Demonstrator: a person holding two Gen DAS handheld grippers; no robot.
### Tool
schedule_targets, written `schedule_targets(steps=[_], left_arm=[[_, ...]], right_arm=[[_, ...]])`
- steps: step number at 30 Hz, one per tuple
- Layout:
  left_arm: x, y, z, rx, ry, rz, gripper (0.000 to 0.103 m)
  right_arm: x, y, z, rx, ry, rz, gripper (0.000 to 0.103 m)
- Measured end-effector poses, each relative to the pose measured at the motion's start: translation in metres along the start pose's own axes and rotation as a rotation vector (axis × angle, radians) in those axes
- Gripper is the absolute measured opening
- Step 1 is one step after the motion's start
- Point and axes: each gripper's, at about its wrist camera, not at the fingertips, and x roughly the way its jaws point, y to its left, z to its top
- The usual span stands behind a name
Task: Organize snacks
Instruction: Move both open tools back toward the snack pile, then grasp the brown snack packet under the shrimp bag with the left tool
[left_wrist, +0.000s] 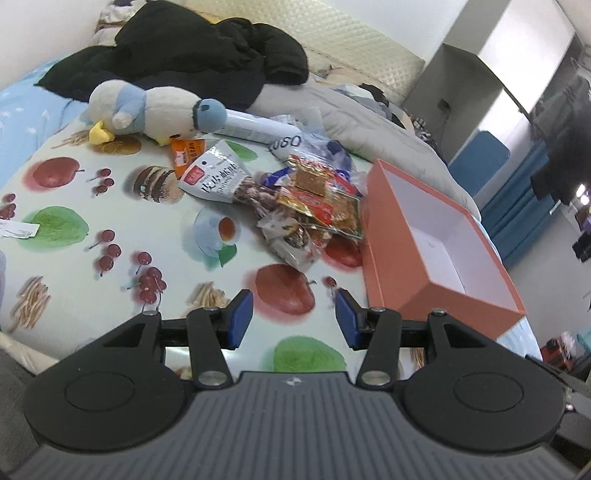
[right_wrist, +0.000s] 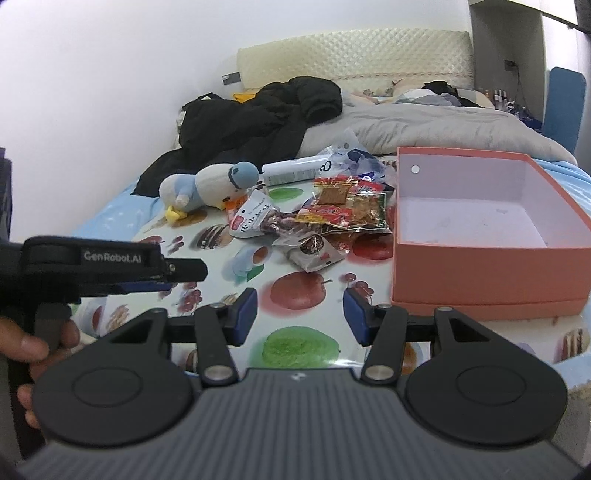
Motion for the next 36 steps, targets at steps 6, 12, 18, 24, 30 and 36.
schedule_targets(steps=[6, 12, 18, 24, 30, 36], left_arm=[[0.041, 0.028, 0.016, -0.065, 0.008, -0.007, 0.055], [0.087, 0.060, 0.034, -0.148, 0.006, -0.027, 0.055], [0.140, 0.080, 0.053, -0.204, 0.017, -0.095, 0.055], [0.187, 0.089, 0.071, -0.239, 0.023, -0.191, 0.055], [0.224, 0.104, 0.084, -0.334, 0.026, -0.242, 0.055], [0.254, 0.108, 0.086, -0.389, 0.057, -0.262, 0.055]], right_arm=[[0.036, 0.006, 0.003, -0.050, 0.019, 0.005, 0.054], [0.083, 0.010, 0.003, -0.113, 0.048, 0.001, 0.054], [0.132, 0.008, 0.007, -0.155, 0.076, -0.011, 0.079], [0.169, 0.008, 0.014, -0.215, 0.056, -0.012, 0.081], [0.208, 0.009, 0.018, -0.293, 0.053, -0.010, 0.081], [0.241, 0.008, 0.019, -0.353, 0.082, -0.030, 0.080]])
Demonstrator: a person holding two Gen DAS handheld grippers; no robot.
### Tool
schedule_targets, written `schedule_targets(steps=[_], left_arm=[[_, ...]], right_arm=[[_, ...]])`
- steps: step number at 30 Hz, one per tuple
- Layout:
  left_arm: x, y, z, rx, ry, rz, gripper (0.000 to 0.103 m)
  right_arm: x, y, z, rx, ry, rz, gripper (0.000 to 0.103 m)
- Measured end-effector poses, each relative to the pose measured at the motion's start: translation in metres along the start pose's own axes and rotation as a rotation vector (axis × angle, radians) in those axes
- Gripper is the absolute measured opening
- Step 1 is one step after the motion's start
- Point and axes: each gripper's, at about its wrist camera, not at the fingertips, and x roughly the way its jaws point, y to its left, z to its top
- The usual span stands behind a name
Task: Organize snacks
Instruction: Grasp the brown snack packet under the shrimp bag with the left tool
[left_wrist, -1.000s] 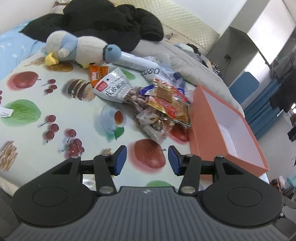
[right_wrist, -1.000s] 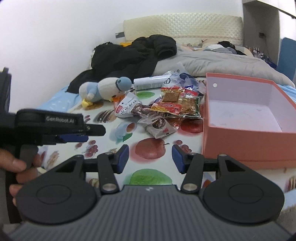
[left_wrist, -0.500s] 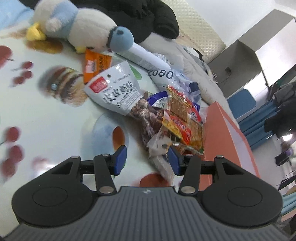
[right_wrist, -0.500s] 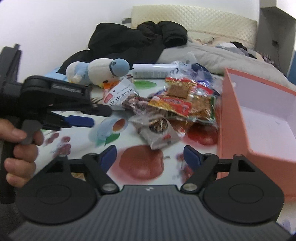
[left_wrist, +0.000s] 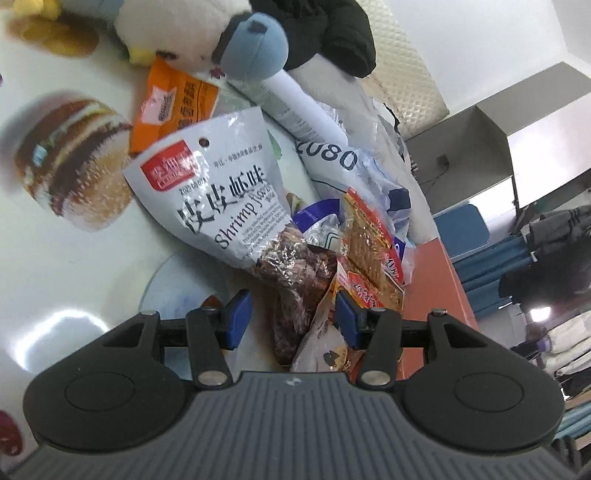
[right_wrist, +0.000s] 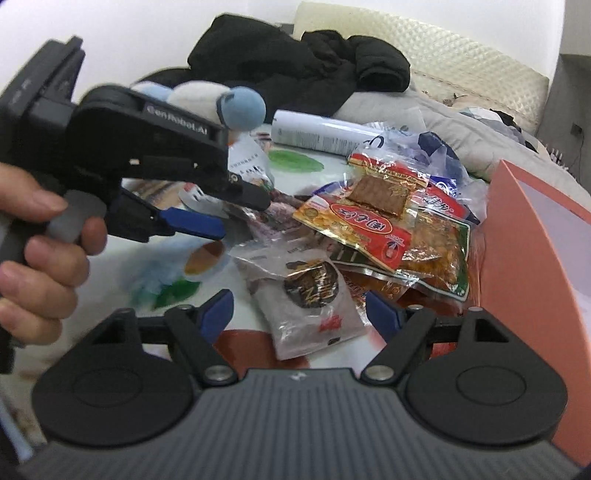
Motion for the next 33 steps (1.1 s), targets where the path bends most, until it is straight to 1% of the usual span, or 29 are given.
schedule_targets(steps=[2, 3, 5, 6, 7, 8, 9, 10, 13, 18, 22, 26, 29, 33], left_arm=[[0.006, 0.002, 0.000, -0.005, 0.007, 0.004, 0.054], [0.008, 0.003, 0.000, -0.001, 0.005, 0.012, 0.053], [0.011, 0.004, -0.001, 0.000, -0.001, 0.014, 0.047], [0.013, 0.004, -0.001, -0.004, -0.003, 0.007, 0.040], [0.013, 0.005, -0.001, -0.007, -0.006, 0.003, 0.034], [0.013, 0.005, -0.001, -0.008, -0.009, 0.001, 0.031], [0.012, 0.005, -0.001, -0.007, -0.011, -0.002, 0.026], [0.012, 0.005, -0.001, -0.005, -0.012, -0.005, 0.022], [0.004, 0.004, -0.003, 0.008, -0.008, -0.005, 0.016], [-0.012, 0.004, -0.011, 0.021, -0.002, -0.003, 0.011], [-0.022, 0.005, -0.017, 0.021, 0.008, -0.012, 0.010], [-0.043, 0.008, -0.028, 0.022, 0.022, 0.003, 0.009], [-0.064, 0.005, -0.042, 0.079, 0.031, 0.031, 0.008], [-0.090, 0.006, -0.060, 0.104, 0.055, 0.038, 0.008]], right_arm=[[0.009, -0.004, -0.001, 0.002, 0.030, -0.004, 0.068], [0.014, -0.006, -0.001, 0.014, 0.054, 0.006, 0.059], [0.018, -0.010, -0.002, 0.049, 0.072, 0.036, 0.057], [0.017, -0.011, -0.002, 0.054, 0.066, 0.034, 0.052], [0.016, -0.010, -0.002, 0.053, 0.062, 0.027, 0.049], [0.015, -0.009, -0.002, 0.048, 0.061, 0.018, 0.048], [0.014, -0.008, -0.003, 0.044, 0.063, 0.010, 0.046], [0.013, -0.007, -0.004, 0.041, 0.065, 0.004, 0.046], [0.007, -0.006, -0.006, 0.044, 0.065, -0.001, 0.044], [-0.004, -0.005, -0.011, 0.059, 0.064, -0.014, 0.043], [-0.017, -0.006, -0.018, 0.092, 0.070, -0.028, 0.043], [-0.030, -0.006, -0.024, 0.117, 0.080, -0.037, 0.042], [-0.039, -0.004, -0.028, 0.130, 0.084, -0.043, 0.042], [-0.053, -0.001, -0.036, 0.153, 0.100, -0.053, 0.041]])
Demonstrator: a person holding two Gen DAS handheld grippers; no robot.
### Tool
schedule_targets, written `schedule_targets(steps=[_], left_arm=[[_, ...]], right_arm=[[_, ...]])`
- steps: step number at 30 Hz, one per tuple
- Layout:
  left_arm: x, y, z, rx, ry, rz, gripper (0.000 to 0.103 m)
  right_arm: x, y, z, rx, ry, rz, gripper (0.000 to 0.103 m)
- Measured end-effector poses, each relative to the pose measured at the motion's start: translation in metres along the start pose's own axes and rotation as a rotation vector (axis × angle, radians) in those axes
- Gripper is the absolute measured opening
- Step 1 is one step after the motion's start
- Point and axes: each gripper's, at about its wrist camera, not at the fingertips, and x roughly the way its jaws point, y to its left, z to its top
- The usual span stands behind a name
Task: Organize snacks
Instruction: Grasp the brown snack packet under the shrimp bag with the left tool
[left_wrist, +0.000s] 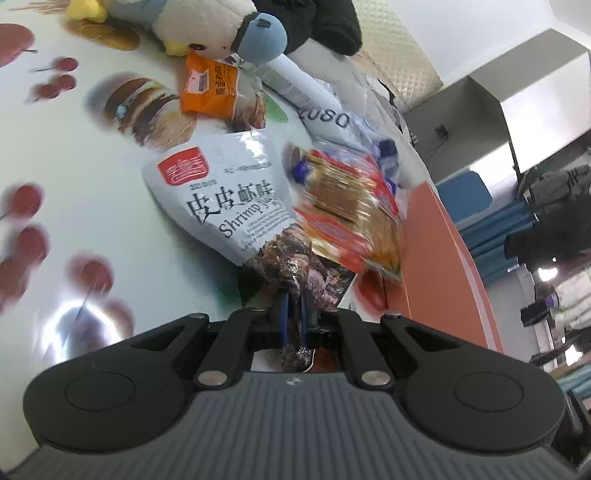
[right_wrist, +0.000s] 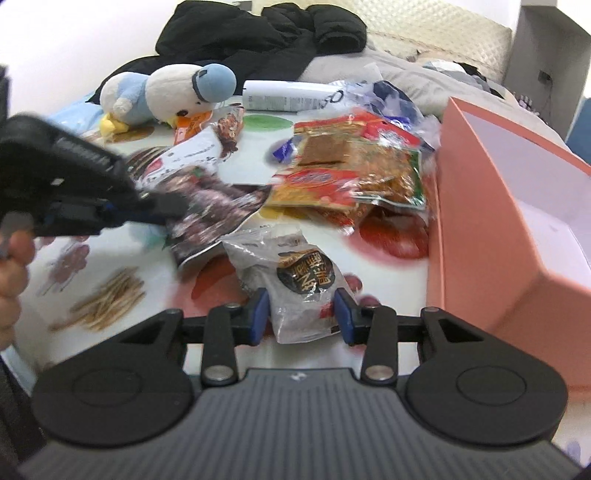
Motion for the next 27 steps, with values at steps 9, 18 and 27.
schedule_targets(steps=[9, 18, 27], left_arm=[[-0.063, -0.013, -0.039, 0.092, 0.062, 0.035, 0.007], [-0.102, -0.010, -0.057, 0.123, 0.092, 0.082, 0.008], [-0.125, -0.008, -0.049, 0.118, 0.025, 0.180, 0.080]], right_arm=[[-0.037, 0.004, -0.020, 0.017, 0.022, 0.013, 0.041], [-0.061, 0.011, -0.036, 0.047, 0.036, -0.004, 0.040], [-0.061, 0.014, -0.041, 0.094, 0.062, 0.057, 0.072]])
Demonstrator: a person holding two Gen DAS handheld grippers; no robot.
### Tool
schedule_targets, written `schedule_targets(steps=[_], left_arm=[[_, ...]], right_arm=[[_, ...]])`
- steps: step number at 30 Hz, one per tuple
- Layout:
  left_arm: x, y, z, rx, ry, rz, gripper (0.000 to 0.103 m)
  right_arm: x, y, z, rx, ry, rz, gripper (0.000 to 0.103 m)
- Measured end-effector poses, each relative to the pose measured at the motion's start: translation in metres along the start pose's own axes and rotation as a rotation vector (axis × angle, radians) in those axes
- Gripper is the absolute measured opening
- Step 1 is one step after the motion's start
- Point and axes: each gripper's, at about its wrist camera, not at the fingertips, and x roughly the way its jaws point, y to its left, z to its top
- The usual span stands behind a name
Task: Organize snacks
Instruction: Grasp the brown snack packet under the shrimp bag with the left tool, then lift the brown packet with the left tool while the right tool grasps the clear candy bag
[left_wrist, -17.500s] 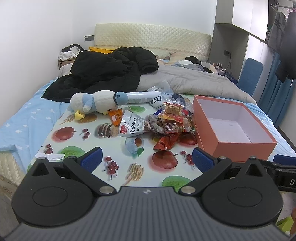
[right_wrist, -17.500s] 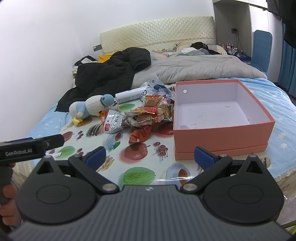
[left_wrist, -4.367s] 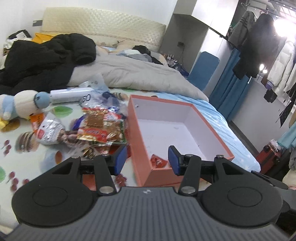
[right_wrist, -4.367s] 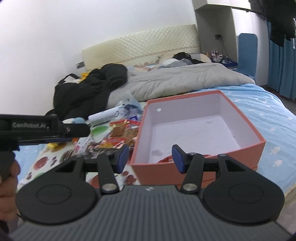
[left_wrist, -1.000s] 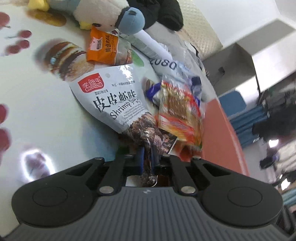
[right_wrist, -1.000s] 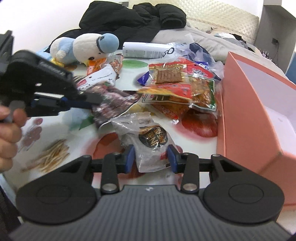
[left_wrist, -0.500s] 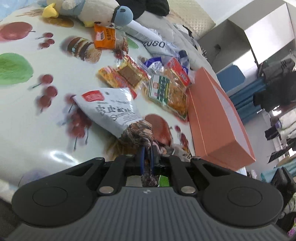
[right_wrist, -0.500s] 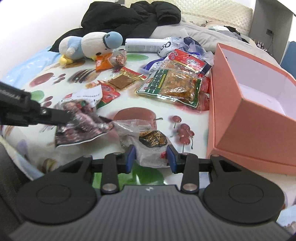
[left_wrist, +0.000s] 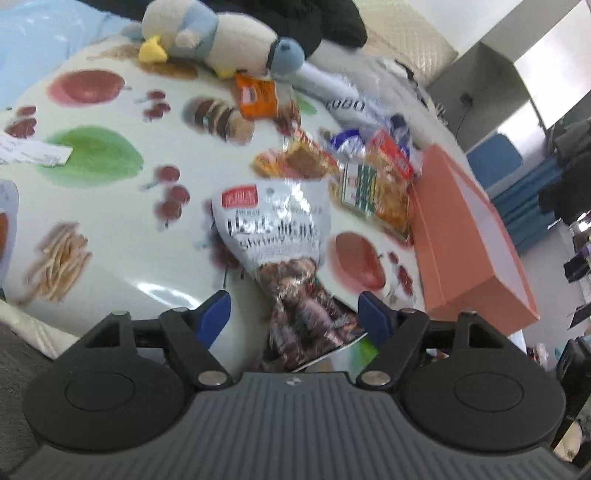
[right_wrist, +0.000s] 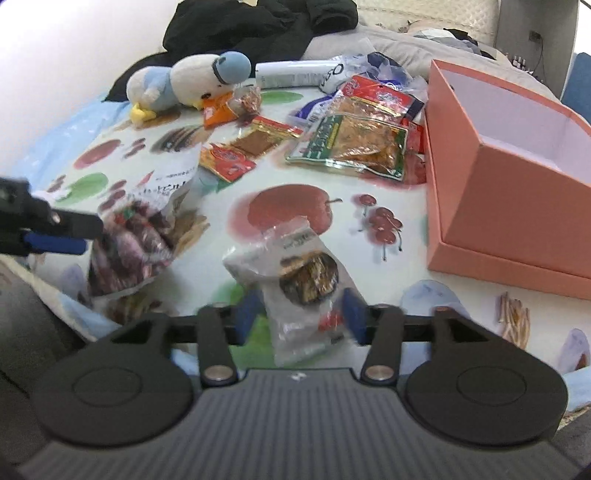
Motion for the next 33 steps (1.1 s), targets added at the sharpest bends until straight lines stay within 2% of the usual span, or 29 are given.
schedule_targets(steps=[1, 4, 7, 10, 15, 19, 26, 30, 33], left_arm=[[0.001, 0.000, 0.001, -0.009, 0.006, 0.004, 0.080], [0.007, -0.004, 0.001, -0.019, 0.014, 0.030, 0.080], [0.017, -0.011, 0.002, -0.014, 0.018, 0.039, 0.080], [0.028, -0.021, 0.004, 0.003, 0.014, 0.063, 0.080], [0.041, -0.037, 0.008, 0.036, 0.013, 0.087, 0.080], [0.053, -0.042, 0.009, 0.057, 0.029, 0.138, 0.080], [0.069, -0.046, 0.009, 0.112, 0.063, 0.188, 0.080], [0.078, -0.046, 0.006, 0.128, 0.073, 0.204, 0.075], [0.083, -0.050, 0.004, 0.151, 0.082, 0.213, 0.064]], right_arm=[[0.000, 0.000, 0.002, 0.004, -0.008, 0.008, 0.079], [0.004, -0.003, 0.003, -0.043, -0.027, 0.041, 0.079], [0.009, -0.011, 0.006, -0.071, -0.018, 0.031, 0.079], [0.011, -0.015, 0.010, -0.096, -0.020, 0.073, 0.079], [0.024, -0.008, 0.012, -0.194, 0.031, 0.075, 0.078], [0.034, -0.008, 0.010, -0.185, 0.055, 0.091, 0.070], [0.031, -0.006, 0.007, -0.159, 0.029, 0.070, 0.062], [0.028, -0.006, 0.004, -0.129, 0.018, 0.039, 0.062], [0.025, -0.005, 0.001, -0.120, 0.010, 0.027, 0.062]])
